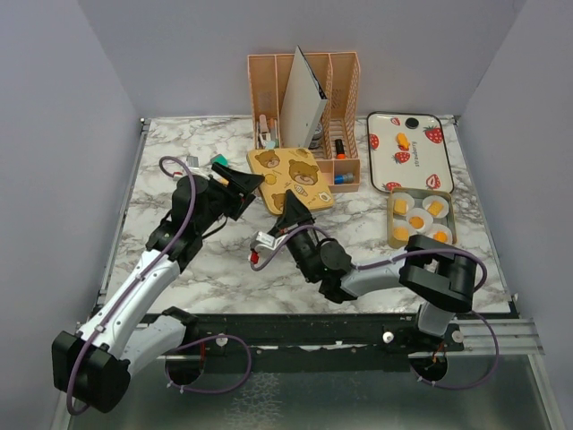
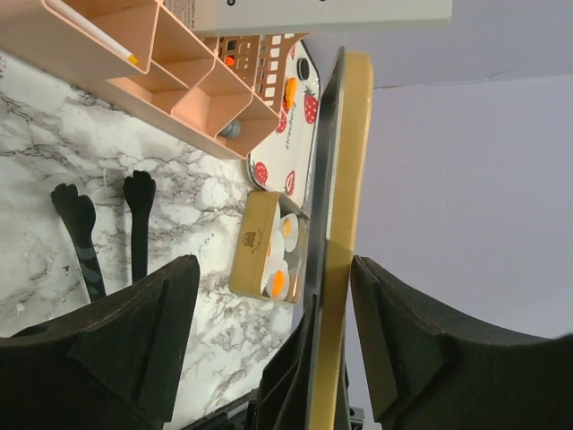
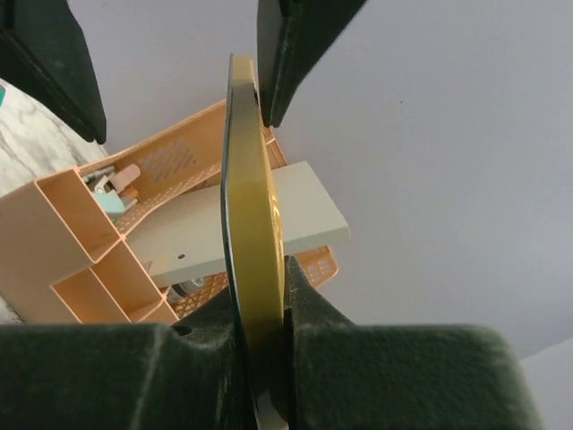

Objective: Pack the cookies

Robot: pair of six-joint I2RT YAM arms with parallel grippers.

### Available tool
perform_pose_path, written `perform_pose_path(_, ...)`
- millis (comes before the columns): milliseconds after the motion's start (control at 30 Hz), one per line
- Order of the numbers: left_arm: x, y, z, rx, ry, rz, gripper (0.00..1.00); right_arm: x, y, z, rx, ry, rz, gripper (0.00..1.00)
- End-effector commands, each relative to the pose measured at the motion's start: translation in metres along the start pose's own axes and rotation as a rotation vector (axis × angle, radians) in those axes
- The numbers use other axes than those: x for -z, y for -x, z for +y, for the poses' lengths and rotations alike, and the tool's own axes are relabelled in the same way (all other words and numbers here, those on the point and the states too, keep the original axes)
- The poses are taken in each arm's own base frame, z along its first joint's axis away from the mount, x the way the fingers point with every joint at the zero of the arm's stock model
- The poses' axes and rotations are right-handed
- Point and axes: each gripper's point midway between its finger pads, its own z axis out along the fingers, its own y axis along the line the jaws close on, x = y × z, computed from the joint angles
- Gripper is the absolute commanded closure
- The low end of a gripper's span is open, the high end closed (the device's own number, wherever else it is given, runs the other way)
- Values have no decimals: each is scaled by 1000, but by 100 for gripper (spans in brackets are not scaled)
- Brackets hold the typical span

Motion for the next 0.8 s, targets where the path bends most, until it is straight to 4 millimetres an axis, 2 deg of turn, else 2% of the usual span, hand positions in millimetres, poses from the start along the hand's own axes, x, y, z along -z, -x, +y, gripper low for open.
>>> perform_pose_path(0, -2, -2, -18, -44, -48, 24, 27, 2, 4, -22, 47, -121, 13, 99)
perform_pose_path(233, -13, -7, -14, -104, -58, 56, 32, 1, 12, -21, 81, -146, 5, 100)
perform_pose_path(367, -20, -13, -7, -144, -56, 90, 40, 0, 18, -24, 77, -149, -9, 100)
perform_pose_path(467, -22, -16, -10, -153, -89, 100, 48, 0, 21, -24, 83, -149, -13, 100)
perform_pose_path(567, -22, -18, -12, -140, -114, 107, 59, -1, 21, -22, 85, -148, -9, 99)
perform_pose_path(667, -18, -16, -19, -134, -160, 90, 75, 1, 19, -22, 80, -156, -3, 99)
perform_pose_path(767, -13, -13, -22, -128, -191, 61, 88, 3, 16, -23, 60, -157, 8, 94)
